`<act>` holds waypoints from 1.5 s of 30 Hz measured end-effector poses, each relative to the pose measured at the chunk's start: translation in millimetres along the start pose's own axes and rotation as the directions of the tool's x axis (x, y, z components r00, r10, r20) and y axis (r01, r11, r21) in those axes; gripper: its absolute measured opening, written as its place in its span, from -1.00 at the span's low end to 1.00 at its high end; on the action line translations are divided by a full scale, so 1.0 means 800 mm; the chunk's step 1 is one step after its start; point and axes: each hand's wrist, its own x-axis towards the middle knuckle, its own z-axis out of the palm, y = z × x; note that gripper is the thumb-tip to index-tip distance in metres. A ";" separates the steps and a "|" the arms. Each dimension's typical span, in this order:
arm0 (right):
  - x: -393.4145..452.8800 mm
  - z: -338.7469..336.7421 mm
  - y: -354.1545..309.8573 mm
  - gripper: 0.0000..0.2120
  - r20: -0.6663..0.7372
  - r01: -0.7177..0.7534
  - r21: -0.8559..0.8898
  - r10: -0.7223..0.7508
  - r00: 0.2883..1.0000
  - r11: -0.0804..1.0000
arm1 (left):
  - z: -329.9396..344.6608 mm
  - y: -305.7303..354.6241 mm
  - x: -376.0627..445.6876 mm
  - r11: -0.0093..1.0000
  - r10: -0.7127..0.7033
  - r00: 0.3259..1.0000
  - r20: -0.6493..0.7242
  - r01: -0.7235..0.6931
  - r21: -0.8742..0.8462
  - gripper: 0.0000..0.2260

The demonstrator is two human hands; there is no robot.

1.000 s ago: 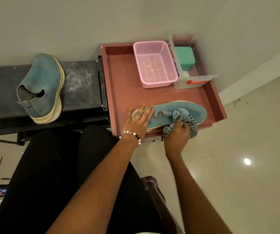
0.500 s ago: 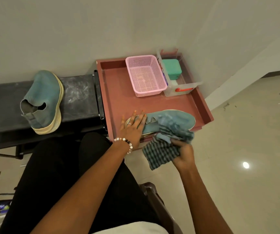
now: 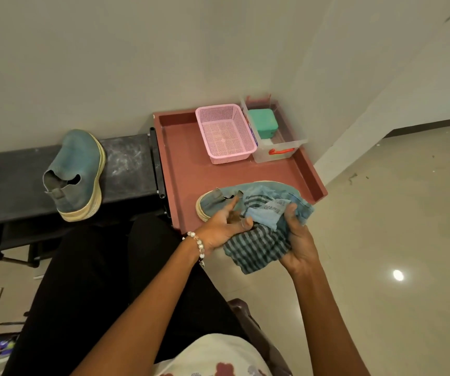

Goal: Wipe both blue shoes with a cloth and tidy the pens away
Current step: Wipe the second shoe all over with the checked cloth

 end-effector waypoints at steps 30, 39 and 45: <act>-0.052 -0.031 0.009 -0.41 -0.308 -0.126 -0.098 0.090 0.947 0.987 | 0.042 -0.005 0.013 0.927 0.179 0.730 -0.660 0.099 0.361 -0.50; -0.049 -0.053 -0.009 -0.25 -0.350 -0.249 -0.112 0.197 0.916 0.962 | 0.007 -0.015 0.032 0.661 0.474 0.705 -0.528 0.112 0.742 -0.91; -0.006 -0.068 -0.035 -0.69 -0.621 -0.014 -0.001 0.010 0.784 1.000 | -0.007 -0.040 0.066 -0.164 0.617 0.762 0.195 -0.117 0.979 -0.69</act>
